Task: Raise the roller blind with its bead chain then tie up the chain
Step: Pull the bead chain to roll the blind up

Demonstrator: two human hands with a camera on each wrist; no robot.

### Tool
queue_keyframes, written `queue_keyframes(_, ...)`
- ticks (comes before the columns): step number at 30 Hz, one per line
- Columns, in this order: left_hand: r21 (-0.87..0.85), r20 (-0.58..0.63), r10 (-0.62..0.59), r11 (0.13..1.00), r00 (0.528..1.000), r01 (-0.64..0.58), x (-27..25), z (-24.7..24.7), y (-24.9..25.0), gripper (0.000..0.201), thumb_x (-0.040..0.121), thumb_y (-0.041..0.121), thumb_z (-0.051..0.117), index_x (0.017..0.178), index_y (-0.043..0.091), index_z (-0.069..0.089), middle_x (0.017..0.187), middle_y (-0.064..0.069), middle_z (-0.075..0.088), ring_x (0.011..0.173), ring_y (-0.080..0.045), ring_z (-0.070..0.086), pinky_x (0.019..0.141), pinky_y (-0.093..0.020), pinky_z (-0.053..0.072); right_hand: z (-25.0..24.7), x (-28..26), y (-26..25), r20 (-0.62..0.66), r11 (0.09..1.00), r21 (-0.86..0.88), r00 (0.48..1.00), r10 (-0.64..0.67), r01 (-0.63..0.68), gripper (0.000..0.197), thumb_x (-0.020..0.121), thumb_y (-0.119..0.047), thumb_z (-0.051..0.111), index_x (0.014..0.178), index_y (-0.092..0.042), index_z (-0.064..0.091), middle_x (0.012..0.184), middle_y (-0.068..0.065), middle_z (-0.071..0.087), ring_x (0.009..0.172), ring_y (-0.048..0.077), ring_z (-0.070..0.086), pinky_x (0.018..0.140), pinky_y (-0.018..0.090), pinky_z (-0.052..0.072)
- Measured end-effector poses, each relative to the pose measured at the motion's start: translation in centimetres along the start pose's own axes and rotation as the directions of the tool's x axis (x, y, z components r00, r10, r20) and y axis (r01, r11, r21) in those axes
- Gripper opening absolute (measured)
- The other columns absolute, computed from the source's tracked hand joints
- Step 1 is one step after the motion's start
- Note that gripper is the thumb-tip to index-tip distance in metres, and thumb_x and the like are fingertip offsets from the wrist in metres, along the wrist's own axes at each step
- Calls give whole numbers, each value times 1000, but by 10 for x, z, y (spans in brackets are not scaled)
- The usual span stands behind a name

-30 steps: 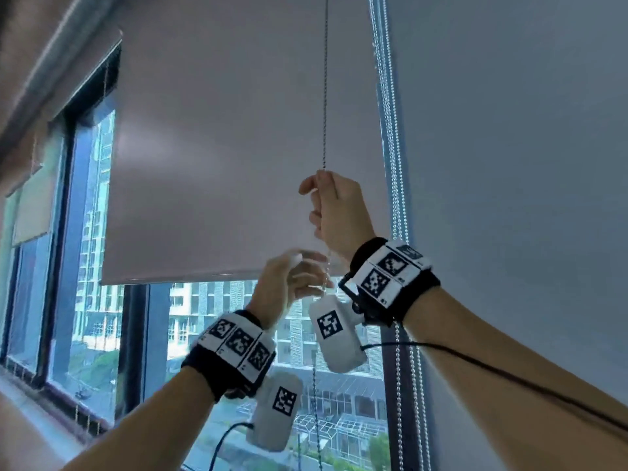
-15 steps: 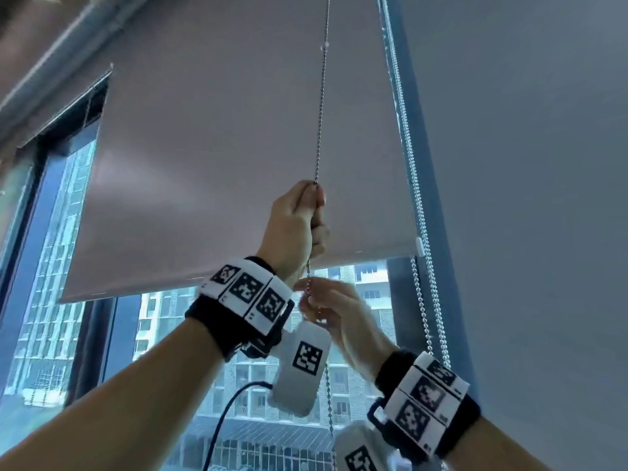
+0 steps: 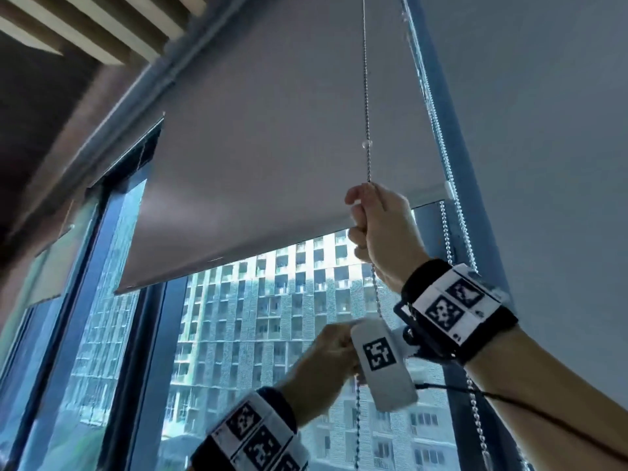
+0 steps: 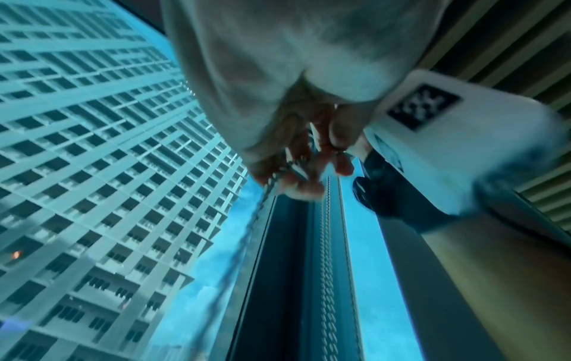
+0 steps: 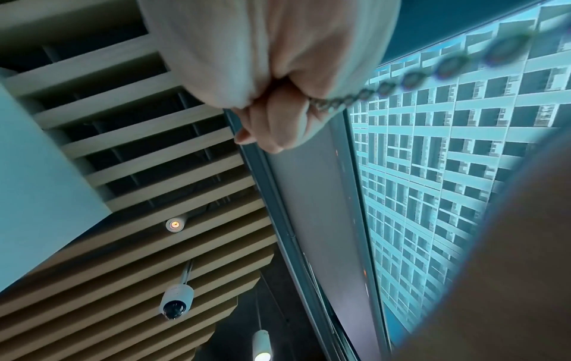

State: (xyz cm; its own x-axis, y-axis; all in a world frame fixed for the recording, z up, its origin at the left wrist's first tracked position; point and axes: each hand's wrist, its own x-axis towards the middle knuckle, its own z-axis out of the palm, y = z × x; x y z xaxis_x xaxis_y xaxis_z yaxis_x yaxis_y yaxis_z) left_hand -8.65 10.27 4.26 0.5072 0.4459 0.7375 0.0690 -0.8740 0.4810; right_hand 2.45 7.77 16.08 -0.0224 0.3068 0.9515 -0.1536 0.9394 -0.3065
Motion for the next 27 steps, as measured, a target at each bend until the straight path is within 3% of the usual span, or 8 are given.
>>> queue_keyframes(3,-38,-90,57,997,994,-60,20,-25,12,27,87,24,38,85,17,64,85,4,70,82,-13,64,78,-30,52,-1,-17,3,14,999,-29,999,-43,43,33,105,-17,33,81,-10,54,47,-10,32,31,0,26,30,12,21)
queue_keyframes(7,-125,-198,118,982,973,-145,53,-47,49,38,98,30,32,104,3,57,88,-1,73,79,-12,68,74,-32,51,3,-57,22,77,989,-138,996,-42,52,38,105,-21,31,82,1,52,44,-12,40,35,0,30,32,12,26)
queue_keyframes(9,-165,-184,130,973,974,-161,67,-49,74,41,102,29,26,115,2,55,97,-10,70,87,-21,68,78,-34,51,5,-77,33,109,990,-127,993,-51,65,39,104,-29,32,76,-8,49,50,-12,36,41,1,27,36,12,26)
queue_keyframes(14,-223,-248,123,958,961,-180,86,-35,100,27,103,25,33,105,8,53,61,5,48,45,-6,41,42,-20,36,5,-114,56,186,999,-18,982,-41,46,33,87,-39,44,63,-16,40,61,4,38,55,30,28,48,42,31)
queue_keyframes(18,-215,-308,185,942,933,-258,83,-23,88,26,103,18,31,84,14,49,49,12,29,37,-3,24,34,-16,23,-13,-102,49,365,985,53,921,135,-165,27,84,-28,51,62,-19,63,65,8,48,56,22,37,51,34,30)
queue_keyframes(22,-214,-258,190,945,947,-248,72,-16,79,27,104,22,31,86,11,49,54,-3,30,43,-8,27,39,-18,27,-37,-55,21,381,938,251,915,131,-238,31,81,-18,40,74,-18,71,68,-1,64,63,13,58,69,30,47)
queue_keyframes(25,-102,-213,179,974,960,-204,56,-4,56,30,103,27,30,85,12,49,54,1,35,42,-9,31,39,-19,29,-36,-17,-6,290,957,231,951,105,-176,39,90,-20,37,118,-1,56,92,10,65,80,20,63,75,34,54)
queue_keyframes(27,-26,-162,155,986,975,-162,42,5,29,33,102,32,30,81,19,53,60,-7,41,47,-20,38,43,-23,32,-30,2,-19,197,951,247,970,140,-188,32,99,-17,35,121,1,50,98,14,64,88,25,64,86,37,53)
